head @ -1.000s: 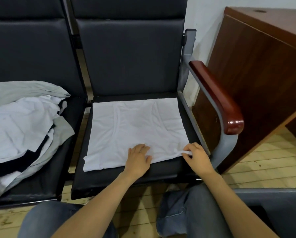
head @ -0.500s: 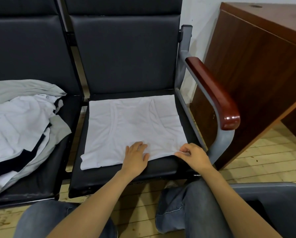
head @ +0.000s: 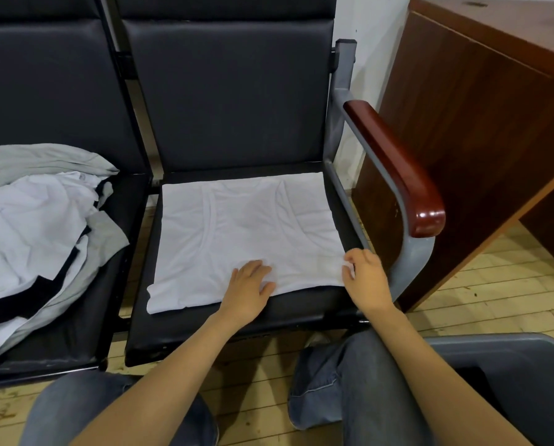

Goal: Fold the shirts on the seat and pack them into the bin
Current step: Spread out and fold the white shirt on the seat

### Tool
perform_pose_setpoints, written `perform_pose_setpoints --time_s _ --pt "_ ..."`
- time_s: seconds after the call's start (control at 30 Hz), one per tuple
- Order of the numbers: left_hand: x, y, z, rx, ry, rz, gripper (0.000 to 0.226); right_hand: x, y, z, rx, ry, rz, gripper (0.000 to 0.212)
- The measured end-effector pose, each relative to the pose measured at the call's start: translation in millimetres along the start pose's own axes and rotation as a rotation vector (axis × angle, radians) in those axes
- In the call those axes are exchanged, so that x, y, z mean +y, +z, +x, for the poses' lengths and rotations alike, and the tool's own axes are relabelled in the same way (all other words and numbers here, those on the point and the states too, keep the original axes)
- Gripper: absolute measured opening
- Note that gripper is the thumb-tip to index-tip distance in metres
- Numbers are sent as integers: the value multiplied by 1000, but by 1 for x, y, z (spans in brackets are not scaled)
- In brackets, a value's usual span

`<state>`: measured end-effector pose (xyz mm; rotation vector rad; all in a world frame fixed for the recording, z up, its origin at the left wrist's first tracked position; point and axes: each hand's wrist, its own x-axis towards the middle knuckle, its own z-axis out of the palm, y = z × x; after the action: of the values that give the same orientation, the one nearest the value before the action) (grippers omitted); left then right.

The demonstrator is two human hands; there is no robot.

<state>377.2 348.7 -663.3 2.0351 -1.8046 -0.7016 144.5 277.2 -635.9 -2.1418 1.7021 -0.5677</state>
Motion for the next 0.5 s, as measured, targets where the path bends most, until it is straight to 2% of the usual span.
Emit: perform_pose_setpoints --time_s 0.07,0.17,0.23,0.3,0.4,0.5 --pt "-8 -7 -9 73 -17 -32 40 -7 4 -1 -142 -173 -51 22" --pt "-32 -21 -27 153 -24 5 31 -10 13 1 -319 -255 -195 26" --pt "-50 -37 -40 198 -57 -18 27 -17 16 2 -300 -259 -259 26" --pt "-70 -54 -51 317 -120 5 27 -28 21 3 -242 -325 -253 27" --pt "-91 -71 -63 376 -377 137 37 -52 34 4 -272 -462 -178 32" --pt "-99 -84 -66 323 -632 -38 53 -75 51 3 -432 -546 -221 43"
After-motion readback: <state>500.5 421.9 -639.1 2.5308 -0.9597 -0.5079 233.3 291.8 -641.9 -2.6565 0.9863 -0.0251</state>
